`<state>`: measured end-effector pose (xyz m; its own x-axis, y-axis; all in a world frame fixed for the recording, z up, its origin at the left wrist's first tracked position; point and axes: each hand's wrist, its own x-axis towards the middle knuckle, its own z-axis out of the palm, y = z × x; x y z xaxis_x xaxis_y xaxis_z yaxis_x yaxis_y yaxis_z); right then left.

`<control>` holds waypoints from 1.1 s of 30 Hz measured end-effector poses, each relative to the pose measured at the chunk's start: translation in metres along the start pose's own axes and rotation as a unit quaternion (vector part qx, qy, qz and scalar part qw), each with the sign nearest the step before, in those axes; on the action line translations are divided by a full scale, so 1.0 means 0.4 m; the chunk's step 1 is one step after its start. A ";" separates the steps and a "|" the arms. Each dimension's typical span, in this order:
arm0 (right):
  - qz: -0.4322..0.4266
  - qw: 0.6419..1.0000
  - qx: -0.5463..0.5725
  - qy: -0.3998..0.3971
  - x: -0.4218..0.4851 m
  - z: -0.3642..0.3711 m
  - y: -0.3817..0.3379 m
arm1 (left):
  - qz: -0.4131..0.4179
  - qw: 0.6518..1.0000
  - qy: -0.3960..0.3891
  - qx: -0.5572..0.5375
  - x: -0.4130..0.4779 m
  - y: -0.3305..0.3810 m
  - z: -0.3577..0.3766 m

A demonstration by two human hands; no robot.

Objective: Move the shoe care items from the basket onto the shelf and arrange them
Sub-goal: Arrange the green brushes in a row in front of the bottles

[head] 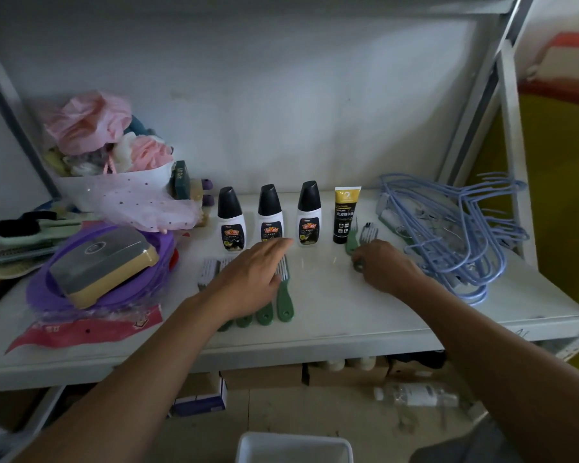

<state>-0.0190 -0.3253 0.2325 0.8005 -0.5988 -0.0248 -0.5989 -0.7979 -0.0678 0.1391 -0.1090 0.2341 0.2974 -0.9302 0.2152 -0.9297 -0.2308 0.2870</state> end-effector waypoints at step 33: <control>-0.088 0.988 0.021 -0.124 -0.094 -0.038 -0.007 | 0.010 1.000 0.004 -0.024 -0.007 0.016 0.010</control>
<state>-0.0479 -0.3015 0.2489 0.8755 -0.4120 -0.2526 -0.4533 -0.8812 -0.1339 0.1313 -0.1091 0.2315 0.2796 -0.9325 0.2284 -0.9243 -0.1972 0.3267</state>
